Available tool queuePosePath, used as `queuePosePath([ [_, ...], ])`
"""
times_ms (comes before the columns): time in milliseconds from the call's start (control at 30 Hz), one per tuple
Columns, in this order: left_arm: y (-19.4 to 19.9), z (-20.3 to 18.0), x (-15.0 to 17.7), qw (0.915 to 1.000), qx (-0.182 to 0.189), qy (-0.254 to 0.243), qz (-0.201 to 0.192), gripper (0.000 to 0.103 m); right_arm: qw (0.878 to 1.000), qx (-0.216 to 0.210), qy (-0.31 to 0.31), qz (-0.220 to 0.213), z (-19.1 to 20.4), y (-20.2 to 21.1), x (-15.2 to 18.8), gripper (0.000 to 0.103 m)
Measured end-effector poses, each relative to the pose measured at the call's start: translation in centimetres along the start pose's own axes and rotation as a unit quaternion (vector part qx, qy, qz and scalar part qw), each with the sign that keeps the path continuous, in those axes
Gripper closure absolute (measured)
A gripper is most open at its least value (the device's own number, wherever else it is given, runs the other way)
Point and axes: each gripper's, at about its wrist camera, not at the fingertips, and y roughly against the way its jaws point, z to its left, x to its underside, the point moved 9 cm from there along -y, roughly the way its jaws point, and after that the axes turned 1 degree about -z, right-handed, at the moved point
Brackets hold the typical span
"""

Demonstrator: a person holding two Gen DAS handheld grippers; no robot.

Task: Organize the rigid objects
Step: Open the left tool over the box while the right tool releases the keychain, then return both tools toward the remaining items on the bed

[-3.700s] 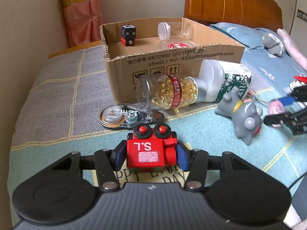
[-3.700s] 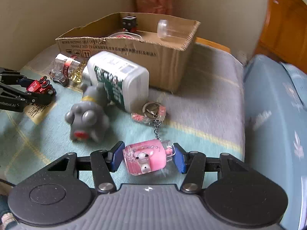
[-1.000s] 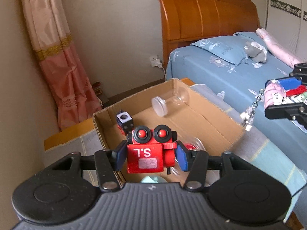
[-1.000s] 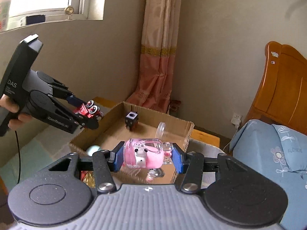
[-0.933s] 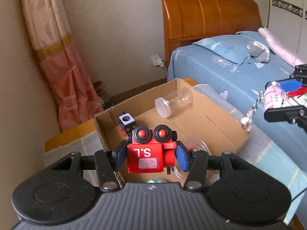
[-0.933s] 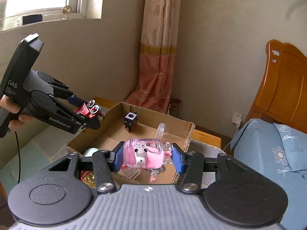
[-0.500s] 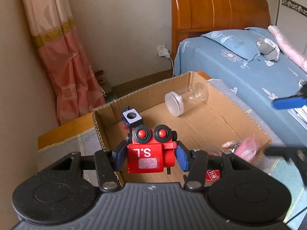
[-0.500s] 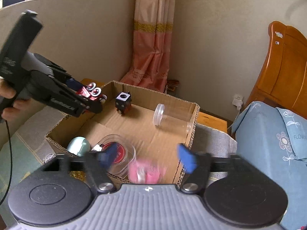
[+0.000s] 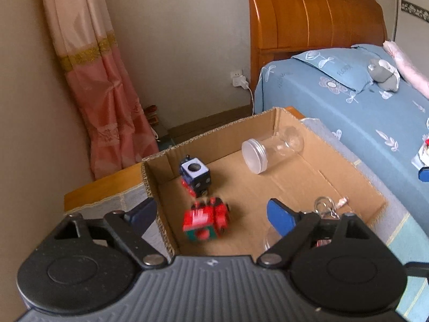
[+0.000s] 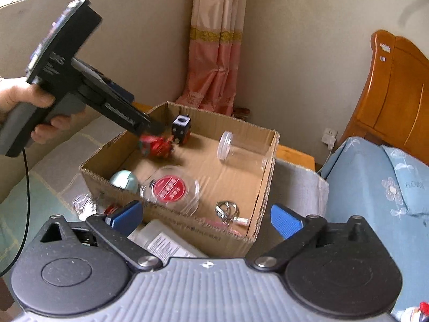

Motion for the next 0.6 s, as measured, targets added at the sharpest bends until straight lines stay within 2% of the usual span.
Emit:
queuePosePath([
  [300, 4.4, -1.1, 2.4, 0.9999, -0.004, 0.003, -0.016, 0.006, 0.998, 0.003, -0.063, 0.017, 1.4, 0.1, 3.5, 0.0],
  [467, 6.6, -2.6, 4.4, 0.9993, -0.013, -0.011, -0.035, 0.003, 0.996, 0.032, -0.081, 0.018, 2.6, -0.1, 5.4, 0.0],
  [600, 7.8, -3.6, 6.7, 0.9989, -0.02, -0.014, -0.039, 0.002, 0.994, 0.036, -0.105, 0.023, 3.8, -0.5, 7.2, 0.0],
])
